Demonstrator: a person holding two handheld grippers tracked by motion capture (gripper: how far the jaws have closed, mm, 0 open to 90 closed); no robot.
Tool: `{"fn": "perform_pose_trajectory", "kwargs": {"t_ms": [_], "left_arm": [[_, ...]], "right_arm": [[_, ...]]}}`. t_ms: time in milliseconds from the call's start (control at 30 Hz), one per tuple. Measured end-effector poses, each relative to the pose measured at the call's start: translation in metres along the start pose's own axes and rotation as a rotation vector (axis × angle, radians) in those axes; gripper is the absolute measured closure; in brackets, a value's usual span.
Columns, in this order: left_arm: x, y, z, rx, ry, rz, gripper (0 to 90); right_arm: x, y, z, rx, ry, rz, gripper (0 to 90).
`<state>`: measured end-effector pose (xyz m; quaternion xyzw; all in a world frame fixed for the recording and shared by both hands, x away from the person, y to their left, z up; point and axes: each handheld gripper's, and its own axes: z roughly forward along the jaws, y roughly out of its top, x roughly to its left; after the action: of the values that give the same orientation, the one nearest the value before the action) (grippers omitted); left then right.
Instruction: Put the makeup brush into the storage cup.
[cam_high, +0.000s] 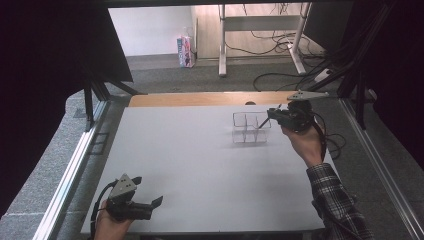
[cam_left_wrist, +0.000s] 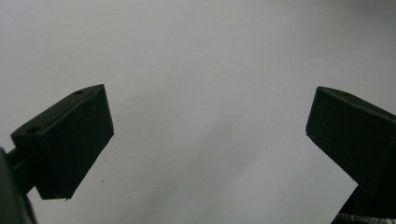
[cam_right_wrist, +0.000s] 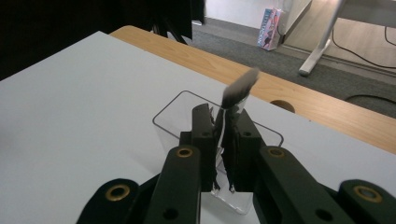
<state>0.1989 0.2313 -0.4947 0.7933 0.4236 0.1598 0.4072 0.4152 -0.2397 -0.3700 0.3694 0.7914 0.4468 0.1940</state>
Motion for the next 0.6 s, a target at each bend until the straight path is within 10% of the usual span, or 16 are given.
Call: {"fn": "perform_pose_trajectory", "kwargs": {"t_ms": [600], "left_arm": [[0.0, 0.0, 0.0, -0.001, -0.002, 0.0, 1.0]], "right_arm": [[-0.006, 0.012, 0.02, 0.007, -0.014, 0.008, 82.8]]}}
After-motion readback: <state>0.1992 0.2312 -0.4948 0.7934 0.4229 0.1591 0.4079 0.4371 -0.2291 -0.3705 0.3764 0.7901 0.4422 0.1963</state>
